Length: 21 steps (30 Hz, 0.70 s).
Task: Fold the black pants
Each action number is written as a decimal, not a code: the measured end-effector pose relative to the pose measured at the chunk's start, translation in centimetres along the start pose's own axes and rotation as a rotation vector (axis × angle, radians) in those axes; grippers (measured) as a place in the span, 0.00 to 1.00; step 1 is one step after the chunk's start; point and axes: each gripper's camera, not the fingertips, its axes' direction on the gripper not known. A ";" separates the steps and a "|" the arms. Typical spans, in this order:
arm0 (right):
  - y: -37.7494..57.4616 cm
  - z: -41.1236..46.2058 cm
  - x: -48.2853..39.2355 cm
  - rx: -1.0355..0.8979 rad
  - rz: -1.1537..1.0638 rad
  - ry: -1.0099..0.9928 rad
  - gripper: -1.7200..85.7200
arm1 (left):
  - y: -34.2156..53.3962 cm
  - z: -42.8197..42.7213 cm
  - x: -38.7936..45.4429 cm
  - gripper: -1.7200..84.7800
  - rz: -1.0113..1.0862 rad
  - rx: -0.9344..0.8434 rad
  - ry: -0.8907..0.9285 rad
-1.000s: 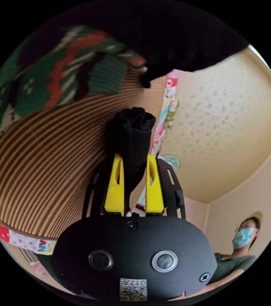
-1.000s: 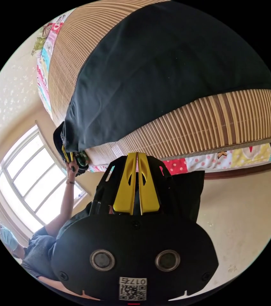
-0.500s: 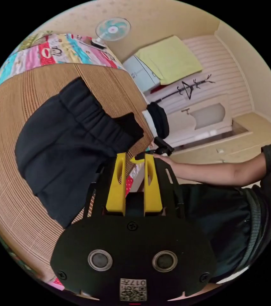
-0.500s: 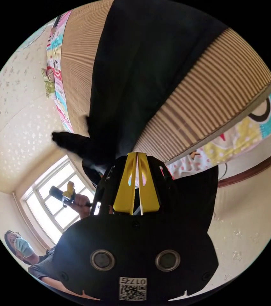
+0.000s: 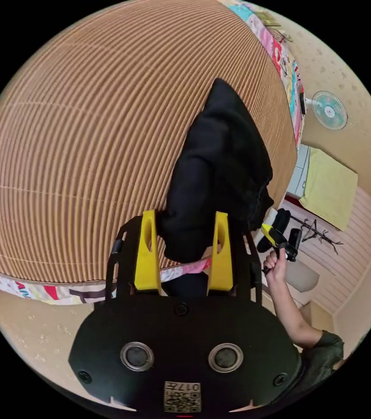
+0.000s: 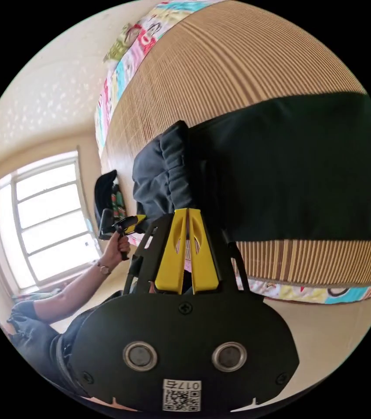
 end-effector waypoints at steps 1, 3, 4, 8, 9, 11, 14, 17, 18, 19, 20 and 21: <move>-1.0 0.6 -1.1 -0.015 -0.032 0.066 0.02 | -0.1 0.8 -0.2 0.16 -0.023 -0.022 0.041; -2.4 2.1 -2.1 -0.060 -0.046 0.182 0.02 | 0.3 1.0 0.4 0.13 0.003 -0.009 0.130; -3.0 3.4 -2.1 -0.098 -0.028 0.268 0.02 | 0.8 0.6 1.3 0.12 0.051 0.021 0.187; -4.5 6.2 -2.2 -0.131 0.076 0.272 0.02 | 3.1 -2.3 6.8 0.10 0.268 0.113 0.334; -4.7 6.6 -2.3 -0.136 0.094 0.244 0.02 | 4.1 -3.2 9.6 0.10 0.352 0.134 0.280; -4.9 8.5 -3.2 -0.151 0.118 0.101 0.02 | 5.8 -4.4 14.5 0.10 0.481 0.173 0.139; -5.0 10.8 -4.4 -0.223 0.041 -0.093 0.02 | 8.2 -4.4 22.2 0.10 0.662 0.215 -0.080; -4.8 10.7 -2.6 -0.290 0.051 -0.264 0.02 | 9.2 -0.3 28.6 0.11 0.842 0.182 -0.290; -4.7 10.3 -1.8 -0.290 0.061 -0.284 0.02 | 8.8 2.4 30.1 0.12 0.871 0.149 -0.344; -4.3 9.2 0.3 -0.279 0.091 -0.315 0.02 | 8.1 5.3 31.1 0.13 0.882 0.107 -0.360; -3.7 7.7 2.8 -0.262 0.142 -0.333 0.03 | 7.6 6.8 31.4 0.14 0.886 0.081 -0.359; -3.2 6.8 4.2 -0.250 0.173 -0.334 0.03 | 7.0 9.1 31.9 0.13 0.917 0.025 -0.326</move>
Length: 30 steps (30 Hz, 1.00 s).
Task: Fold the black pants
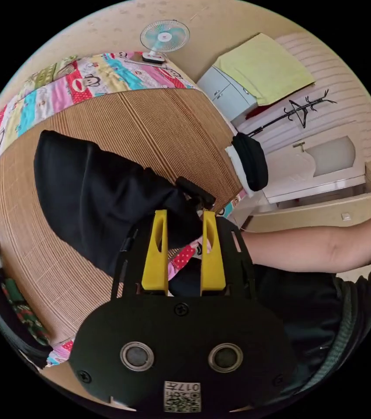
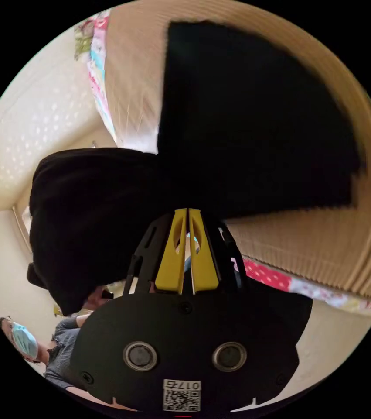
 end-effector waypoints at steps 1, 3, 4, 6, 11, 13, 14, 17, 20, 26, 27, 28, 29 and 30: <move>1.2 -2.3 2.3 0.035 0.060 -0.002 0.03 | -0.5 1.1 0.1 0.12 0.020 0.004 0.072; 3.3 -5.3 5.4 0.069 0.138 0.010 0.03 | -0.5 1.4 -0.7 0.11 0.018 0.042 0.149; 4.6 -6.9 7.2 0.080 0.171 0.013 0.03 | 0.0 1.1 -1.9 0.11 -0.006 0.067 0.148; 6.4 -8.6 9.4 0.091 0.193 0.000 0.03 | 1.2 0.7 -4.9 0.11 -0.120 0.092 0.065; 9.4 -8.7 12.6 0.109 0.140 -0.184 0.03 | 5.2 2.2 -17.9 0.19 -0.624 0.038 -0.034; 9.6 -7.4 12.7 0.100 0.115 -0.251 0.03 | 6.7 5.5 -23.7 0.20 -0.809 -0.032 0.055; 9.6 -6.6 12.5 0.101 0.094 -0.298 0.04 | 7.0 6.7 -24.8 0.19 -0.847 -0.063 0.092; 9.9 -5.5 12.1 0.155 0.041 -0.401 0.06 | 8.0 10.9 -26.6 0.14 -0.998 -0.023 0.361; 10.5 -6.0 11.8 0.256 0.002 -0.422 0.12 | 6.1 12.5 -23.7 0.12 -0.895 -0.089 0.352; 12.1 -8.0 6.3 0.390 -0.172 0.037 0.14 | 1.0 14.8 -12.6 0.07 -0.211 -0.467 0.424; 12.1 -8.0 5.7 0.388 -0.199 0.065 0.14 | 0.8 13.0 -12.2 0.07 -0.161 -0.425 0.277; 11.8 -7.9 4.8 0.373 -0.238 0.107 0.14 | 0.7 11.0 -12.7 0.08 -0.164 -0.351 0.113; 11.1 -7.4 4.3 0.337 -0.255 0.143 0.13 | 0.7 9.8 -13.3 0.09 -0.194 -0.299 0.021; 10.6 -7.1 4.2 0.314 -0.255 0.168 0.13 | 1.0 7.6 -14.9 0.10 -0.277 -0.190 -0.118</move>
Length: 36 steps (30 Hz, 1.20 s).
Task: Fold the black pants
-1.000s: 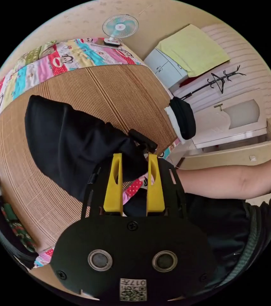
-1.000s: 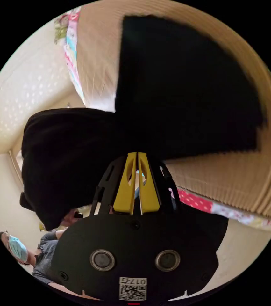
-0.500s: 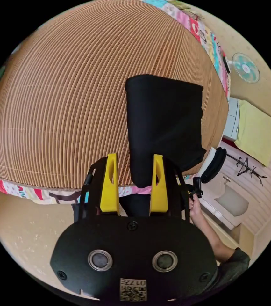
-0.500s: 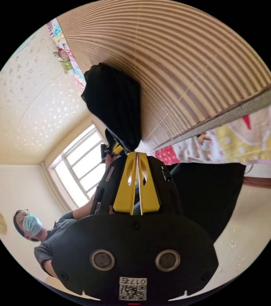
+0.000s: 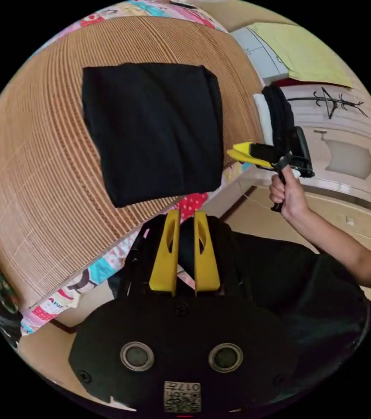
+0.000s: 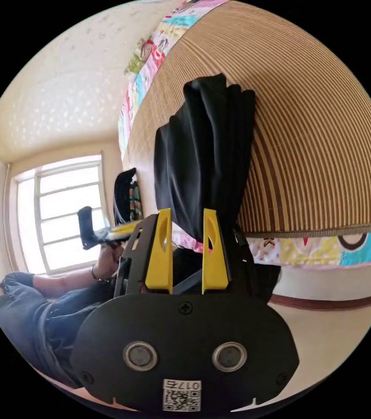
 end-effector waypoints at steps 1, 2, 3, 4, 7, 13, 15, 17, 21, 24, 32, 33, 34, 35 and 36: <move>-0.7 1.0 0.0 -0.045 -0.005 0.051 0.12 | -0.1 -1.2 -2.4 0.12 -0.113 0.078 -0.046; -1.4 2.2 -0.1 -0.090 -0.012 0.093 0.11 | -0.4 -1.4 -3.6 0.13 -0.159 0.090 -0.040; -1.7 2.8 0.0 -0.119 -0.014 0.113 0.09 | -1.4 -0.9 -6.2 0.14 -0.239 0.056 0.018; -2.5 4.1 0.1 -0.193 -0.007 0.165 0.08 | -2.6 0.7 -8.5 0.14 -0.295 -0.033 0.117; -3.7 4.8 -0.1 -0.326 -0.076 0.143 0.05 | -4.5 3.2 -12.0 0.09 -0.280 -0.196 0.240; 0.4 1.6 6.3 -0.156 0.047 0.082 0.04 | -2.3 1.5 -15.9 0.05 -0.139 -0.120 0.457; 2.1 1.5 9.2 -0.106 0.207 0.103 0.04 | -1.7 1.6 -16.3 0.07 -0.169 -0.107 0.473; 5.1 0.2 11.5 0.035 0.317 -0.005 0.06 | -1.4 1.2 -17.3 0.11 -0.217 -0.054 0.491; 9.9 0.4 15.5 0.194 0.439 -0.400 0.12 | -2.1 2.0 -20.7 0.24 -0.351 -0.017 0.500; 11.6 2.6 17.1 0.132 0.475 -0.513 0.16 | -2.7 2.2 -22.0 0.23 -0.386 -0.064 0.410; 9.0 10.1 17.6 -0.028 0.387 -0.675 0.27 | -4.1 5.3 -19.0 0.07 -0.243 -0.368 0.673; 8.7 10.4 17.7 -0.014 0.388 -0.696 0.27 | -4.0 5.9 -18.0 0.07 -0.228 -0.400 0.692; 8.1 11.1 18.3 0.024 0.402 -0.753 0.28 | -3.8 6.7 -16.8 0.07 -0.217 -0.439 0.752; 7.7 11.6 19.1 0.076 0.414 -0.824 0.28 | -3.7 7.1 -16.1 0.07 -0.212 -0.457 0.790; 7.5 11.8 19.5 0.106 0.418 -0.857 0.28 | -3.3 7.6 -14.8 0.07 -0.208 -0.487 0.857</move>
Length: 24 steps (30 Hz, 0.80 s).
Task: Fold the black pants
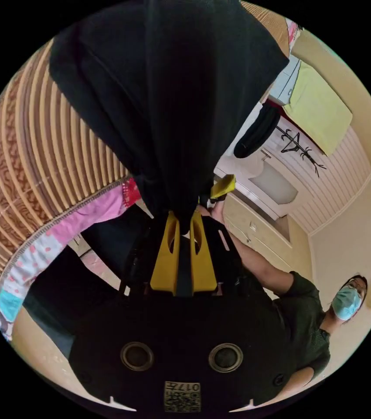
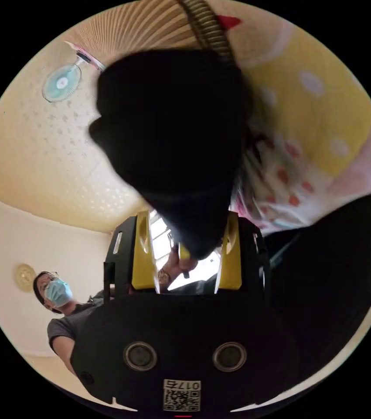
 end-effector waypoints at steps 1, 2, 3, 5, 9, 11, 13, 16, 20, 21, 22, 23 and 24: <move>-0.7 -0.3 0.6 0.048 -0.012 -0.073 0.29 | 0.2 1.3 0.6 0.07 -0.001 -0.024 0.041; -1.5 -0.3 0.8 0.075 -0.038 -0.140 0.28 | 0.3 1.8 1.0 0.07 0.002 -0.033 0.052; -2.0 -0.3 0.8 0.074 -0.057 -0.167 0.28 | 0.7 2.7 2.0 0.07 0.017 -0.040 0.051; -2.8 -0.4 1.0 0.050 -0.100 -0.224 0.27 | 1.5 3.0 3.6 0.07 0.032 -0.007 -0.001; -3.1 -0.3 -1.5 0.032 -0.233 -0.254 0.25 | 3.1 1.8 7.3 0.10 0.163 -0.063 -0.023; -3.9 -1.0 -5.3 0.028 -0.352 -0.232 0.24 | 4.4 0.8 8.8 0.12 0.254 -0.117 -0.007; -4.8 -2.0 -9.4 0.034 -0.462 -0.173 0.23 | 6.5 -1.1 9.2 0.12 0.261 -0.145 -0.054; -6.2 -4.4 -16.8 0.057 -0.636 -0.109 0.22 | 9.0 -4.8 6.5 0.12 0.129 -0.041 -0.015; -6.6 -10.4 -27.0 0.160 -0.889 -0.135 0.21 | 13.3 -10.0 1.2 0.11 -0.030 0.162 0.048; -6.5 -11.4 -28.3 0.183 -0.924 -0.142 0.21 | 15.2 -11.7 -0.5 0.11 -0.090 0.220 0.025; -6.2 -13.6 -30.8 0.235 -0.993 -0.152 0.21 | 17.4 -13.1 -2.1 0.11 -0.158 0.267 0.002; -6.0 -15.8 -32.7 0.283 -1.043 -0.159 0.20 | 18.6 -13.7 -2.8 0.11 -0.192 0.290 -0.006; -6.0 -17.0 -33.4 0.307 -1.058 -0.162 0.20 | 20.9 -14.8 -4.1 0.11 -0.256 0.336 -0.008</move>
